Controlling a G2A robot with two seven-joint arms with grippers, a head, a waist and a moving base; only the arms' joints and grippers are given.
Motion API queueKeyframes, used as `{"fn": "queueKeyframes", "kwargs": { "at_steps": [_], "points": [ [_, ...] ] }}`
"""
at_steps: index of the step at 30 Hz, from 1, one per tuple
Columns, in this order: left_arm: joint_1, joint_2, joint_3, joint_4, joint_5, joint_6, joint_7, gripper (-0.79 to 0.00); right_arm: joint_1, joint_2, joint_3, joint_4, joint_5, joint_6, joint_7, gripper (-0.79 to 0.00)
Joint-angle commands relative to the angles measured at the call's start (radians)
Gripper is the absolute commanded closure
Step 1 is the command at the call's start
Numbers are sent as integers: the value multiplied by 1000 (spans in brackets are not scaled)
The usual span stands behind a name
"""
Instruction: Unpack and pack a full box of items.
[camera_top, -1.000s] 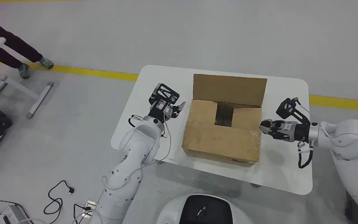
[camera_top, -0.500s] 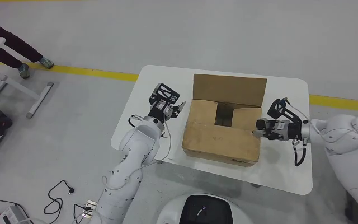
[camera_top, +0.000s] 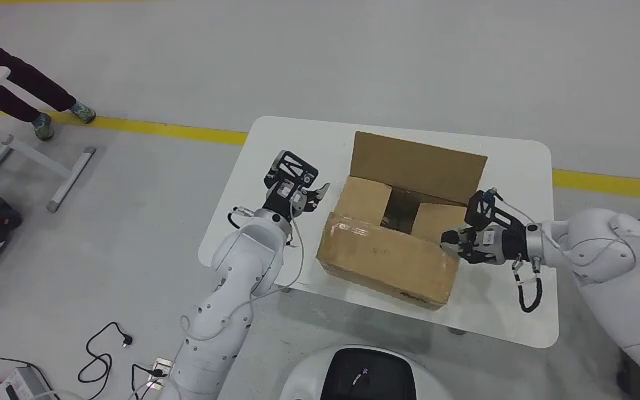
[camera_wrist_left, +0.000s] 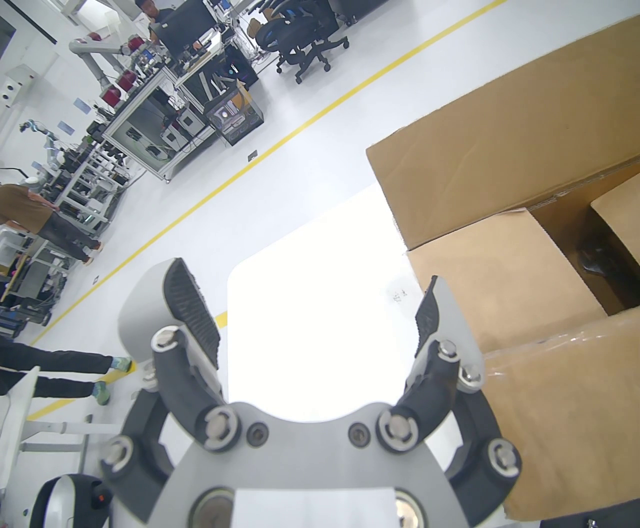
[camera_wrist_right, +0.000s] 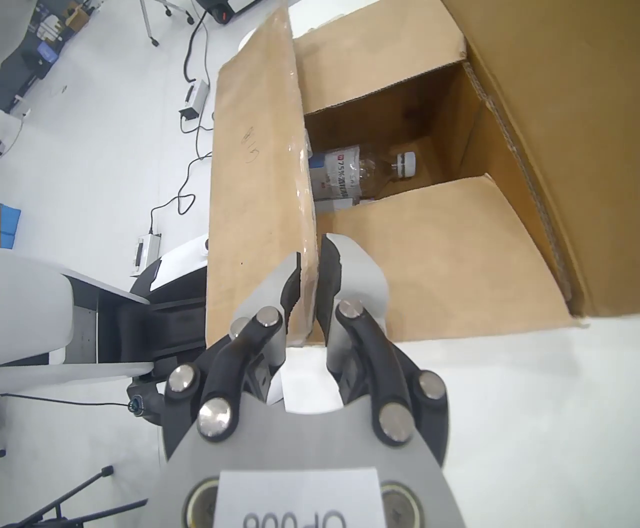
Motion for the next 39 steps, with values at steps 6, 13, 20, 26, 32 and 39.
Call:
{"fn": "queueKeyframes", "kwargs": {
  "at_steps": [6,13,20,26,32,39],
  "points": [
    [1,3,-4,3,13,-1,-17,-785,24,63,-81,-34,126,-57,-57,0],
    [1,4,3,3,21,7,-26,-785,64,107,-176,-66,235,-68,-68,-6],
    [5,5,5,-4,24,20,-38,-785,100,131,-253,-84,271,-68,-68,-240],
    [5,6,8,-7,25,33,-45,-785,120,142,-305,-98,270,-68,-68,-252],
    [4,5,13,-11,17,53,-47,-785,138,136,-346,-95,259,-68,-68,-231],
    [-4,4,17,-8,15,69,-49,-785,159,123,-378,-88,254,-68,-68,0]
  ]
}}
